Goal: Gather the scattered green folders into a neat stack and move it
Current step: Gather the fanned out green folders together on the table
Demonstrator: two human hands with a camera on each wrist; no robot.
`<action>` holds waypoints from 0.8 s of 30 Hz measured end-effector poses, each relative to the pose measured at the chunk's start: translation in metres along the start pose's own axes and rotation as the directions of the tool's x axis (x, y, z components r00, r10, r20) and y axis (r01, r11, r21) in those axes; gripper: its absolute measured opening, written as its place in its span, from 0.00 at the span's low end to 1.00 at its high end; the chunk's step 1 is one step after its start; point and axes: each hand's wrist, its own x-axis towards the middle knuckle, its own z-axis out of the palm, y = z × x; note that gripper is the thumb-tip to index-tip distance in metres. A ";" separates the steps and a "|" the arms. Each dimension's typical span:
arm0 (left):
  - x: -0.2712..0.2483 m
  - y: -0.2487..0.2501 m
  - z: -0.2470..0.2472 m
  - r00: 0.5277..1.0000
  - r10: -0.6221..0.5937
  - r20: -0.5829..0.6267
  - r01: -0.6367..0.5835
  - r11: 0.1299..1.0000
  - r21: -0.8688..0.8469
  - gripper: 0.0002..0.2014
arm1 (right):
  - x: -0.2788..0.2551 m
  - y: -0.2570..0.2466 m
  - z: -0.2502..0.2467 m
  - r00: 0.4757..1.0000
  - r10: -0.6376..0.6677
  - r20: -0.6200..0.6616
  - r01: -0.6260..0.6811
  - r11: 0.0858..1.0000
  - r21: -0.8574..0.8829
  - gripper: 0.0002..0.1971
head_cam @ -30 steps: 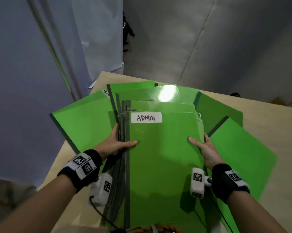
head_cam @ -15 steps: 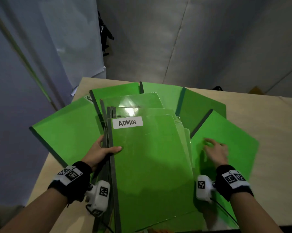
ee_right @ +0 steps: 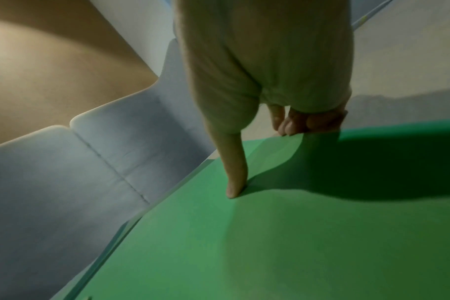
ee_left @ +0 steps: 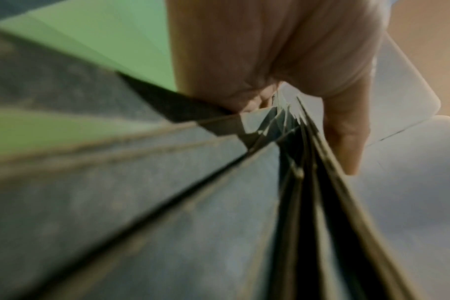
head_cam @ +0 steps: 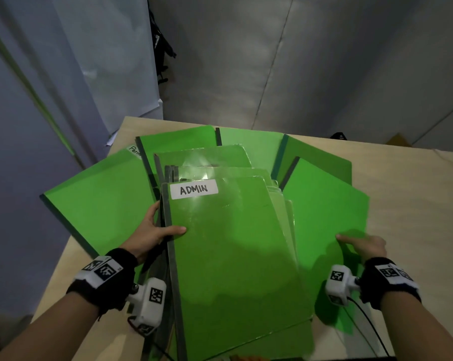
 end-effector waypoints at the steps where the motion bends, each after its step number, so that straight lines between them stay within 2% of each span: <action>1: 0.000 0.001 0.001 1.000 0.018 -0.006 -0.018 0.999 0.028 0.47 | -0.010 -0.007 0.001 0.999 -0.033 0.019 0.033 0.999 0.038 0.47; 4: -0.001 0.004 0.004 0.998 0.049 -0.045 -0.044 0.995 0.092 0.46 | -0.017 -0.014 0.007 0.984 -0.138 0.111 0.121 0.982 0.147 0.35; 7: 0.001 0.005 0.003 0.997 0.033 -0.068 -0.017 0.974 0.224 0.57 | -0.025 -0.022 0.016 0.967 -0.204 0.155 0.173 0.966 0.191 0.39; 9: 0.007 0.003 0.002 0.996 0.025 -0.089 0.001 0.960 0.281 0.57 | -0.033 -0.032 0.021 0.952 -0.251 0.174 0.214 0.954 0.209 0.39; 12: 0.009 0.006 0.003 0.999 0.013 -0.041 -0.003 0.972 0.234 0.57 | -0.043 -0.039 0.027 0.923 -0.297 0.244 0.252 0.947 0.199 0.40; 15: 0.005 0.010 0.006 1.000 0.024 0.009 -0.026 0.974 0.224 0.46 | -0.058 -0.040 0.034 0.891 -0.306 0.334 0.264 0.950 0.164 0.36; 18: 0.004 0.008 0.004 0.999 0.039 -0.005 -0.037 0.986 0.164 0.43 | -0.076 -0.041 0.044 0.845 -0.323 0.427 0.257 0.944 0.205 0.32; 21: 0.002 0.002 0.001 0.999 0.043 -0.017 -0.042 0.995 0.089 0.35 | -0.094 -0.042 0.051 0.817 -0.328 0.475 0.263 0.944 0.200 0.28; 24: 0.000 0.000 0.002 0.998 0.052 -0.030 -0.052 0.998 0.019 0.36 | -0.120 -0.039 0.060 0.773 -0.330 0.542 0.241 0.943 0.230 0.26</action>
